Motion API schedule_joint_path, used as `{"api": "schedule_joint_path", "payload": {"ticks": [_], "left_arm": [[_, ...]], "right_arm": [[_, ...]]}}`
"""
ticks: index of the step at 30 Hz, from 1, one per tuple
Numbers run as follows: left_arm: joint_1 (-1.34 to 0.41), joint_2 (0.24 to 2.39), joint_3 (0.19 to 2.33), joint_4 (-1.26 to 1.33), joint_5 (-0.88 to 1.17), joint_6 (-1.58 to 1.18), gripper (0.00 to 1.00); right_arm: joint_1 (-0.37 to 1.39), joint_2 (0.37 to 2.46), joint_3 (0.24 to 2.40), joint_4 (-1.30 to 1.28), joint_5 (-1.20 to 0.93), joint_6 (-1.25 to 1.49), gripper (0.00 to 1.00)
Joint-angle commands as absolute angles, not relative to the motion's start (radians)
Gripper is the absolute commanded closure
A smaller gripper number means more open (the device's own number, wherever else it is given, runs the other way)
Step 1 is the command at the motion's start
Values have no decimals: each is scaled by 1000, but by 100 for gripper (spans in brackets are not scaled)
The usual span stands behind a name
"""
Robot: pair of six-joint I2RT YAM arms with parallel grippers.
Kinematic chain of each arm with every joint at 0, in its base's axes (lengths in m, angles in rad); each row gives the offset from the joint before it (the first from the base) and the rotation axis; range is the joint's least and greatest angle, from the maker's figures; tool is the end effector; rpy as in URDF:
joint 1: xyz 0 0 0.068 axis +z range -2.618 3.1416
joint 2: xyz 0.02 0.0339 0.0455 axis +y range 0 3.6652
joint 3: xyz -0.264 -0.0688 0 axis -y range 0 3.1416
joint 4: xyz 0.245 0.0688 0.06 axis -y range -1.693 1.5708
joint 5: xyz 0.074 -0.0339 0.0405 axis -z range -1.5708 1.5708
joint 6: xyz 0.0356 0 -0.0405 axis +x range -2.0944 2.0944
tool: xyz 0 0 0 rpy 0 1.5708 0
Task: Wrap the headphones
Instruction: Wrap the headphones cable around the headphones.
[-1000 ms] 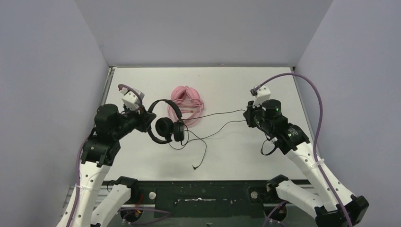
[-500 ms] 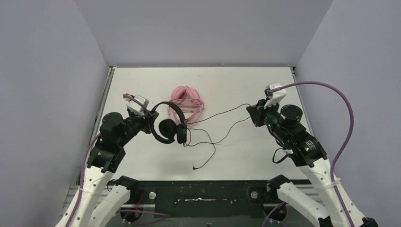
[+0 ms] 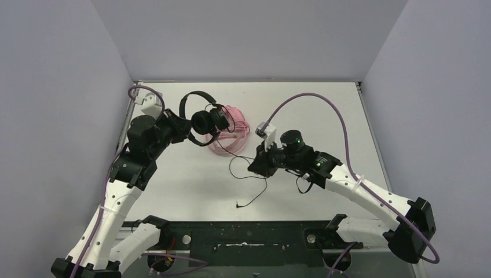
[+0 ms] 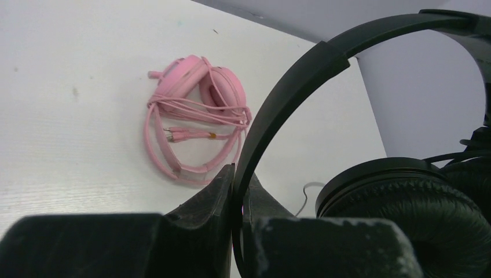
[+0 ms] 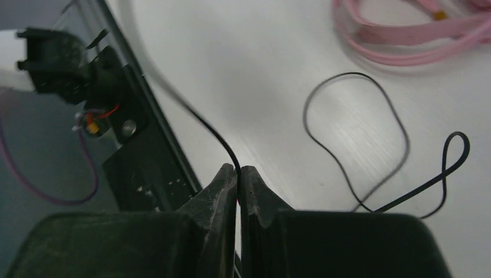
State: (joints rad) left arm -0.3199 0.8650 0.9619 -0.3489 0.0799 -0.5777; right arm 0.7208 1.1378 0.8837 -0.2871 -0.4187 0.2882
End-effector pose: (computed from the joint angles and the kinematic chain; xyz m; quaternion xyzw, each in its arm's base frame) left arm 0.1822 -0.0633 0.3706 -0.0772 0.7863 -0.2940 0.5378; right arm 0.1803 0.1777 0.2947 -0.2827 0.8096 0.3911 0.3342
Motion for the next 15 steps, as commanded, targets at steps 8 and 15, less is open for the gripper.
{"api": "schedule_joint_path", "payload": {"ticks": [8, 15], "left_arm": [[-319, 947, 1007, -326, -263, -449, 100], [-318, 900, 911, -253, -99, -313, 100]], "right_arm": [[876, 938, 1089, -258, -608, 209, 100], [872, 920, 1292, -470, -457, 79, 100]]}}
